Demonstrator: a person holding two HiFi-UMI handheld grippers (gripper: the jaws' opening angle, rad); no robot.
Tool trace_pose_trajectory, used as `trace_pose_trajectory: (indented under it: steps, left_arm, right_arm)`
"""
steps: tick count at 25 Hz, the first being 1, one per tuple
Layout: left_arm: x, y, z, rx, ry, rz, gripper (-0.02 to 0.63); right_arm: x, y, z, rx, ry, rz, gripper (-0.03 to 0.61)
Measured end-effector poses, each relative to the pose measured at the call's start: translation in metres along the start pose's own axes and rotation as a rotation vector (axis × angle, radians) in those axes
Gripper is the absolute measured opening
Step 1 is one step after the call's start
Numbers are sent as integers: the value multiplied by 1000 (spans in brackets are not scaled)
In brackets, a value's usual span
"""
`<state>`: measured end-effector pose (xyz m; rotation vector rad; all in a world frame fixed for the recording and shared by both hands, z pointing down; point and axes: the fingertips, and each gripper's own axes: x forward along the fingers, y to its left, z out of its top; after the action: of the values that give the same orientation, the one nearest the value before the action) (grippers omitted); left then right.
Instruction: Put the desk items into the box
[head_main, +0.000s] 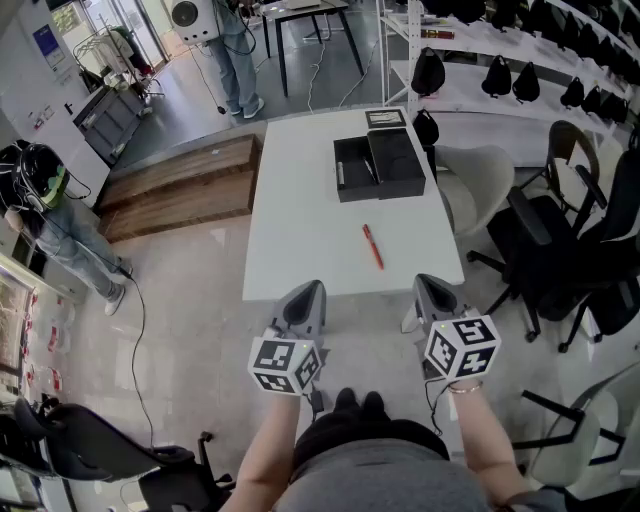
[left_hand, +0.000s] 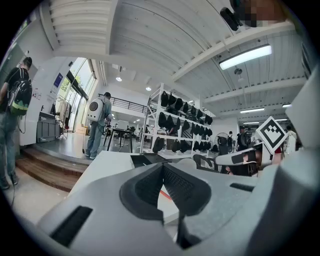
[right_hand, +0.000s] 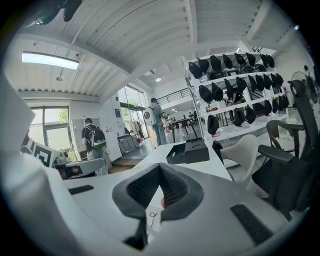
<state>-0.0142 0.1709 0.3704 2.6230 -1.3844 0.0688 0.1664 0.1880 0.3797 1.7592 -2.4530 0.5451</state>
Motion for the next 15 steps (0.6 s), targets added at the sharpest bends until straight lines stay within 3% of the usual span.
trace_pose_trajectory:
  steps: [15]
  left_arm:
    - [3, -5, 2, 4, -8, 37, 6]
  right_arm:
    - [-4, -8, 9, 26, -36, 17, 5]
